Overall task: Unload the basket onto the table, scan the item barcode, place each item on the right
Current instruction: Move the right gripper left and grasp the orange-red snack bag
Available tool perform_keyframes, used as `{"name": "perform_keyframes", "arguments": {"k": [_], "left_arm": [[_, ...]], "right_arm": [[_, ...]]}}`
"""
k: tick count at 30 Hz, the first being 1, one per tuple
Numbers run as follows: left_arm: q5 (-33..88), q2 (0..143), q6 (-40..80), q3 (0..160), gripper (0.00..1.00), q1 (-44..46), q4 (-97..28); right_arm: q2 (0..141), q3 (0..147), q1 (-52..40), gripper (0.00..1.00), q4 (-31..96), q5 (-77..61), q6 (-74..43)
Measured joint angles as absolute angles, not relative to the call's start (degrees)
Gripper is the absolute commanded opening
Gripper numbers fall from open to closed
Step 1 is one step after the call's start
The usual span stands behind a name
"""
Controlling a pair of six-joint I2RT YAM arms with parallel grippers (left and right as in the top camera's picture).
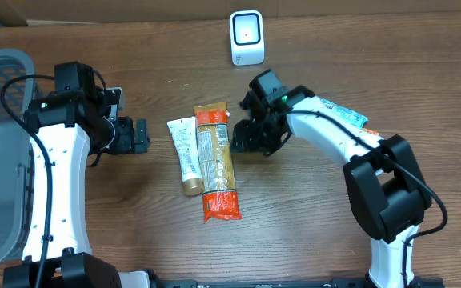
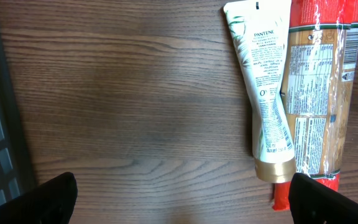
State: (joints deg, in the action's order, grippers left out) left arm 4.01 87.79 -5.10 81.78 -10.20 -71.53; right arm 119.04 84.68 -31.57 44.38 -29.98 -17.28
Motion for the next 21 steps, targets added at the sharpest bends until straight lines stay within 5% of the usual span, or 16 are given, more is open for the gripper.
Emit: {"name": "perform_keyframes", "arguments": {"k": [18,21], "left_arm": [[4.0,87.8,-5.1,81.8,0.99,-10.2,-71.5],[4.0,87.8,-5.1,81.8,1.00,-10.2,-71.5]], "right_arm": [[119.3,71.1,-34.8,0.27,21.2,-36.6,-32.1],[119.3,71.0,-36.1,0.07,20.4,-36.6,-33.8]]}}
